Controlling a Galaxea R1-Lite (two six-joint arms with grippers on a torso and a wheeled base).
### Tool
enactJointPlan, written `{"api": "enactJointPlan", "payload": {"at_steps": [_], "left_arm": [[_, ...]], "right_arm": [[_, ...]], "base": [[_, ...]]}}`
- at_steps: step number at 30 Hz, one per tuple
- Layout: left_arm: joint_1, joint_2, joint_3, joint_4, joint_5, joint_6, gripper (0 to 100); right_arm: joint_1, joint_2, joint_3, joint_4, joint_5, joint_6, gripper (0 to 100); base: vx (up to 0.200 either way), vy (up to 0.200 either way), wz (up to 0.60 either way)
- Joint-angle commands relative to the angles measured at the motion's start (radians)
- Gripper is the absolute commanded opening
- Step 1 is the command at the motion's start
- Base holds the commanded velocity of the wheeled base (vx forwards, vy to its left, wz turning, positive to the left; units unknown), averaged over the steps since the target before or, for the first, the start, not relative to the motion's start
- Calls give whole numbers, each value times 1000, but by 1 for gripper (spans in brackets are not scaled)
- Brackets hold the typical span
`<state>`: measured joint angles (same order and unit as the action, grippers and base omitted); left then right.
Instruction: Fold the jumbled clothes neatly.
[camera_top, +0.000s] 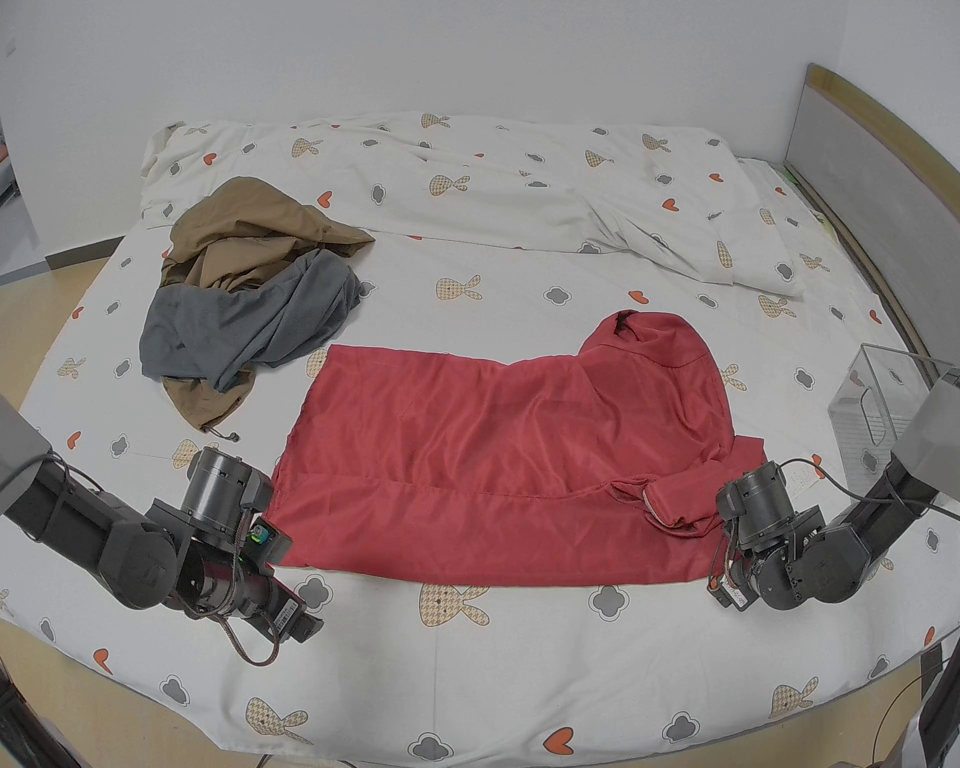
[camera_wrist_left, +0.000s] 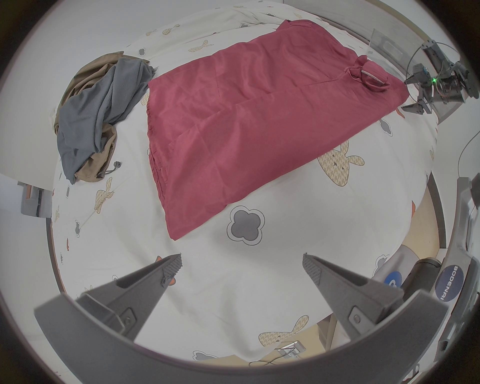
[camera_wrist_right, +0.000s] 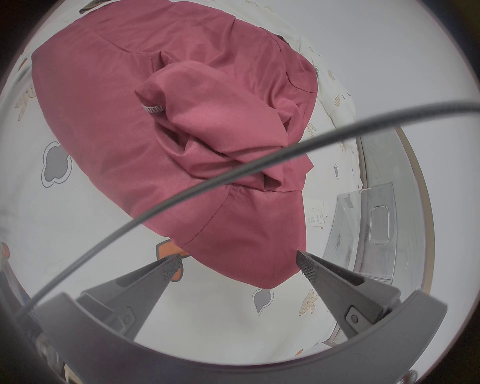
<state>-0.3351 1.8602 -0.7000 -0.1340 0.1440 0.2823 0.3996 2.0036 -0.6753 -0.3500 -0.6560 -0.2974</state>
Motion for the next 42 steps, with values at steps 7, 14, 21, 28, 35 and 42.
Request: {"api": "enactJointPlan", "payload": {"at_steps": [7, 14, 21, 28, 35, 42], "left_arm": [[5, -4, 1, -6, 0, 0, 100], [8, 1, -1, -6, 0, 0, 100], [8, 19, 2, -30, 0, 0, 100], [8, 37, 8, -39, 2, 1, 100], [-13, 66, 13, -41, 2, 5, 100], [-13, 80, 2, -82, 8, 60, 100]], "right_arm": [[-22, 86, -46, -1, -1, -2, 100], [-57, 96, -101, -1, 1, -14, 100], [-51, 107, -107, -1, -1, -11, 0], [-44, 89, -84, -1, 1, -9, 0], [-28, 37, -64, 0, 1, -8, 0], [-30, 20, -64, 0, 1, -6, 0]], "base": [[0, 0, 0], [0, 0, 0], [0, 0, 0], [0, 0, 0], [0, 0, 0], [0, 0, 0]]}}
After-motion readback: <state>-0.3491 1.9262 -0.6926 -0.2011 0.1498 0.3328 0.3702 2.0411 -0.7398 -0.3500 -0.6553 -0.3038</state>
